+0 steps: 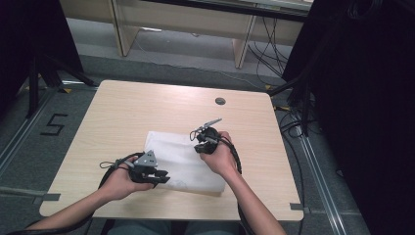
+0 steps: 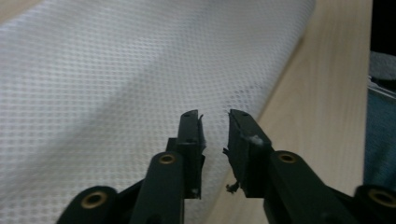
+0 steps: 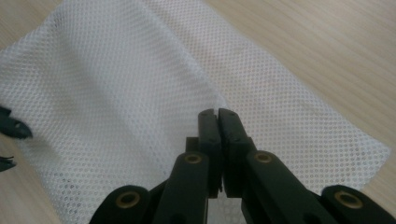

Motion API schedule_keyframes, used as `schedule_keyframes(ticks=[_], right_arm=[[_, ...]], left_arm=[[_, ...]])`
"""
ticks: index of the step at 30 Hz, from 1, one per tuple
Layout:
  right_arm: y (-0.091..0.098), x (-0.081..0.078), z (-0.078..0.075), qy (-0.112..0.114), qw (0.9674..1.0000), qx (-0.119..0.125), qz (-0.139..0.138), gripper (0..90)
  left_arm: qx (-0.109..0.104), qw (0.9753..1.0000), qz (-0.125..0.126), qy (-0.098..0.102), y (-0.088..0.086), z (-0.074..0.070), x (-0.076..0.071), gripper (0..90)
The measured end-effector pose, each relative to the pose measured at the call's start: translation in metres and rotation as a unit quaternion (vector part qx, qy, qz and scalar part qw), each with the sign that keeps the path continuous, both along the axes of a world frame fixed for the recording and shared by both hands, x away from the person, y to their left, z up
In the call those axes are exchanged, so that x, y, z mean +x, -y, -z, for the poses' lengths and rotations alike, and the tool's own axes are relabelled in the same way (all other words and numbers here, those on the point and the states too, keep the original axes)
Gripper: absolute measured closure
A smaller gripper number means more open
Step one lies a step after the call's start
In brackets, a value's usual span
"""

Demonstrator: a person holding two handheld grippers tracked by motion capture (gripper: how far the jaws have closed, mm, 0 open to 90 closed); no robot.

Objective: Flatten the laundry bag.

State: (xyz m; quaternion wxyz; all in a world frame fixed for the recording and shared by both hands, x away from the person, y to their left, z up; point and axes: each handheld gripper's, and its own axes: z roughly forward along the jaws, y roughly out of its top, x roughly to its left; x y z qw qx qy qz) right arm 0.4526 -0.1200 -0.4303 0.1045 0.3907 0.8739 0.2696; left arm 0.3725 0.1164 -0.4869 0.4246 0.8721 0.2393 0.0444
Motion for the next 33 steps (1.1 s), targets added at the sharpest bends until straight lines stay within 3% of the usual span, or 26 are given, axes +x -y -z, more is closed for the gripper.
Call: schedule_keyframes(ticks=[4,9,14,15,20,21,22,23,25,26,27,28,33], right_arm=[[0.000,-0.003,-0.003,-0.006,0.9999,0.007,0.004,89.8],[0.000,-0.008,-0.009,-0.003,0.9997,0.023,-0.002,89.8],[0.000,-0.014,-0.016,0.006,0.9994,0.034,-0.008,89.8],[0.000,-0.016,-0.018,0.006,0.9993,0.035,-0.011,89.8],[0.000,-0.022,-0.022,0.015,0.9988,0.043,-0.016,89.8],[-0.001,-0.023,-0.023,0.017,0.9986,0.047,-0.019,89.8],[-0.001,-0.024,-0.024,0.013,0.9986,0.049,-0.016,89.8],[-0.001,-0.025,-0.024,0.018,0.9983,0.052,-0.020,89.8],[-0.001,-0.027,-0.027,0.020,0.9979,0.056,-0.023,89.8],[-0.002,-0.029,-0.027,0.021,0.9979,0.057,-0.021,89.8],[-0.002,-0.031,-0.029,0.018,0.9978,0.061,-0.022,89.8],[-0.002,-0.032,-0.030,0.025,0.9976,0.058,-0.028,89.8],[-0.003,-0.039,-0.036,0.026,0.9969,0.065,-0.037,89.8]], left_arm=[[0.032,0.9990,0.027,-0.014,0.014,0.008,-0.008,80.9],[0.063,0.9975,0.028,-0.016,0.022,0.013,-0.004,84.5],[0.072,0.9969,0.028,-0.014,0.024,0.015,0.000,85.0],[0.070,0.9971,0.023,-0.021,0.025,0.015,0.000,84.8],[0.069,0.9974,0.013,-0.019,0.026,0.016,0.004,84.0],[0.092,0.9951,0.033,-0.011,0.023,0.014,0.008,84.0],[0.087,0.9959,0.024,-0.010,0.024,0.015,0.008,83.9],[0.068,0.9975,0.009,-0.016,0.027,0.016,0.007,83.7],[0.101,0.9945,0.028,0.001,0.024,0.014,0.014,83.3],[0.089,0.9959,0.015,-0.005,0.025,0.015,0.013,83.0],[0.102,0.9943,0.028,0.005,0.023,0.014,0.016,82.6],[0.092,0.9957,0.015,-0.001,0.024,0.015,0.016,82.1],[0.100,0.9948,0.012,0.008,0.023,0.016,0.023,81.8]])
